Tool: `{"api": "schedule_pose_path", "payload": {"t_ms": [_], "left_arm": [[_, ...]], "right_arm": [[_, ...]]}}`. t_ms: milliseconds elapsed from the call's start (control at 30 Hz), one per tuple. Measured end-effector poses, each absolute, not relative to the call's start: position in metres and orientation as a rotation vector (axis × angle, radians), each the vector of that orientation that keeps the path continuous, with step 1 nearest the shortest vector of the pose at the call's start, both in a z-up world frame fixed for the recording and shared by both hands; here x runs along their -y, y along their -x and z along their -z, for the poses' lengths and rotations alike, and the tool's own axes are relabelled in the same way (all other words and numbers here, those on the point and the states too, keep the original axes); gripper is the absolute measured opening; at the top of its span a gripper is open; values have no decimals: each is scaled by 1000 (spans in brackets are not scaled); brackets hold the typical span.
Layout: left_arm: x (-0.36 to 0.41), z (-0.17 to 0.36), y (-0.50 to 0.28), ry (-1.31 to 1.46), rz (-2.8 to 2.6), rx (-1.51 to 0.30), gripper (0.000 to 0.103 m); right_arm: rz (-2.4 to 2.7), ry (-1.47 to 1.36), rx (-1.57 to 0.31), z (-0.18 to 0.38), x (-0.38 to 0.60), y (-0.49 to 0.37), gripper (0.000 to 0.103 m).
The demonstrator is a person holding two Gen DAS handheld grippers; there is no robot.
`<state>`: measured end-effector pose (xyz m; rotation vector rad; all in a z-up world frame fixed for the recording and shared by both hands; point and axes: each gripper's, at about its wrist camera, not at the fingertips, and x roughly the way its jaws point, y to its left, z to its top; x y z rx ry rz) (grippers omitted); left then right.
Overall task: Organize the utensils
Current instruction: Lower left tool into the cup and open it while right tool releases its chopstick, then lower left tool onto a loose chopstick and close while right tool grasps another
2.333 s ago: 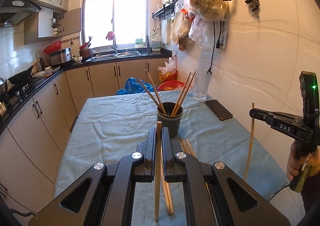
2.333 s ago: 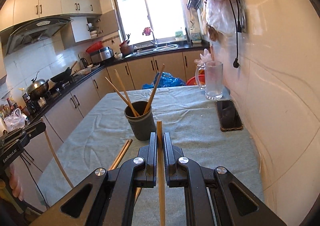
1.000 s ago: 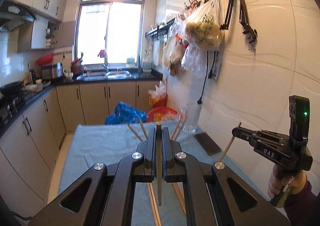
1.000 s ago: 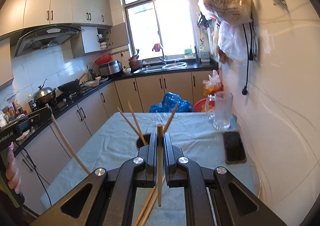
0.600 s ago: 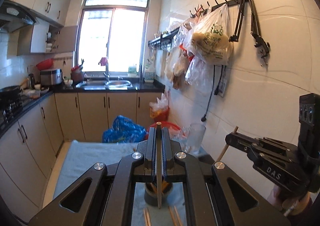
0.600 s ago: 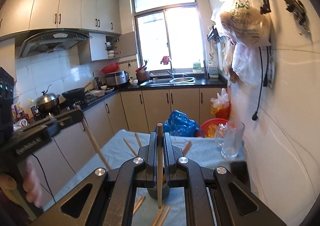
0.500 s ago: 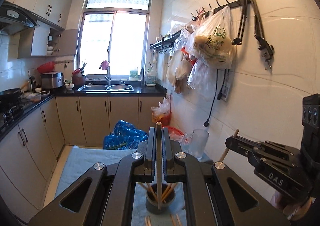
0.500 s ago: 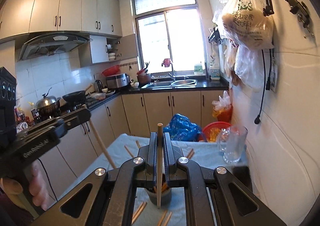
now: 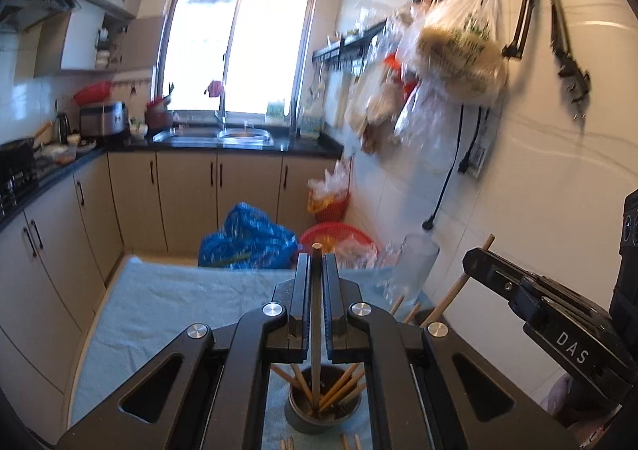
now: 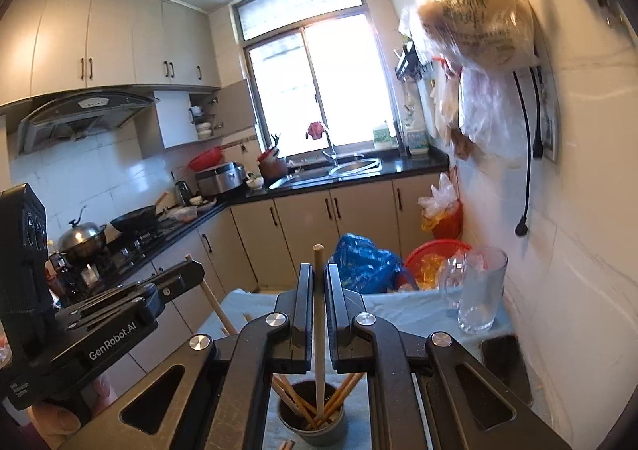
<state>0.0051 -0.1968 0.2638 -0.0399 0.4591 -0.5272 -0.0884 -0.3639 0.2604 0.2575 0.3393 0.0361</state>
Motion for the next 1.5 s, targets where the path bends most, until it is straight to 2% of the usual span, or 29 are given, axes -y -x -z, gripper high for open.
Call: {"api": "schedule_pose_path", "payload": {"t_ms": [233, 300, 333, 367, 400, 433, 700, 833, 1000, 1300, 1500], "left_arm": [[190, -242, -4, 61, 515, -527, 5], [187, -241, 1, 59, 530, -534, 9], [186, -241, 3, 59, 532, -534, 11], [183, -242, 8, 60, 533, -533, 18], [181, -243, 12, 60, 533, -530, 26], [178, -244, 16, 63, 531, -525, 30], [151, -251, 55, 83, 514, -493, 47], [138, -250, 77, 73, 496, -493, 48], [126, -241, 101, 29, 456, -508, 56], [121, -212, 125, -56, 398, -581, 56], [119, -196, 129, -73, 382, -632, 57]], "right_arm": [[-44, -314, -426, -227, 375, 77, 7], [-42, -333, -442, -222, 379, 77, 8], [-42, -341, -447, -220, 380, 78, 11], [-39, -348, -451, -218, 382, 78, 16], [-34, -354, -453, -218, 383, 79, 26], [-27, -357, -452, -217, 384, 82, 34], [-6, -356, -443, -224, 390, 108, 49], [-1, -338, -455, -226, 390, 126, 56], [-3, -282, -505, -222, 389, 149, 60], [51, -60, -634, -198, 384, 184, 70], [70, -48, -700, -174, 393, 203, 71]]}}
